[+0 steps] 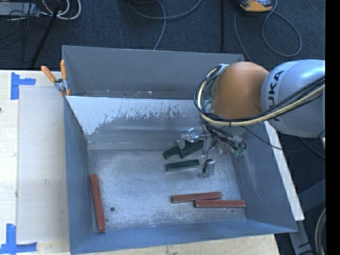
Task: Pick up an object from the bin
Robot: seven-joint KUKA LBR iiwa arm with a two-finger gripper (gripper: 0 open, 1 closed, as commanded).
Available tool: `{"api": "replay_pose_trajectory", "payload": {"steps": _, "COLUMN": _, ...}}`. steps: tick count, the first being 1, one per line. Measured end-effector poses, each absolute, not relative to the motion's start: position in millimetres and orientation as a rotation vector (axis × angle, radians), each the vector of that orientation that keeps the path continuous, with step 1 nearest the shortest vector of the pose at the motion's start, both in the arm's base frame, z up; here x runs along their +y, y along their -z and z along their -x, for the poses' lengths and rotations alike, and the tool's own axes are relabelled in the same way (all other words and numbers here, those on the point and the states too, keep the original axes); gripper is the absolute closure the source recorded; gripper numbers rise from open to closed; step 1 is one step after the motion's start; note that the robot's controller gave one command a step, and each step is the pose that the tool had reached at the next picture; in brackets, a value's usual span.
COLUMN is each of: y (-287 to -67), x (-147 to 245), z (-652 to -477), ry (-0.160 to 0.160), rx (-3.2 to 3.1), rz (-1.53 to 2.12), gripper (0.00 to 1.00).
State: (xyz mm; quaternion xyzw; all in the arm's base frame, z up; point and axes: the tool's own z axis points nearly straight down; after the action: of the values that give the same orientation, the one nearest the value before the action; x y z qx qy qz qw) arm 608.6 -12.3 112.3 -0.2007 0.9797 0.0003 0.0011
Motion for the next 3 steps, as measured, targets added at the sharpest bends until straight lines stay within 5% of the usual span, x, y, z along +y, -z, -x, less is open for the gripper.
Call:
{"api": "replay_pose_trajectory", "payload": {"steps": 1, "y": -69.9, "x": -9.2, "z": -610.7, "ry": -0.003, "rx": 3.130, "rz": 0.245, "gripper": 0.00}}
{"api": "replay_pose_trajectory", "payload": {"steps": 2, "y": -75.0, "x": -9.0, "z": -614.2, "ry": -0.001, "rx": 3.119, "rz": 0.247, "gripper": 1.00}}
{"api": "replay_pose_trajectory", "payload": {"steps": 3, "y": -70.5, "x": -9.3, "z": -610.9, "ry": -0.001, "rx": 3.129, "rz": 0.248, "gripper": 0.00}}
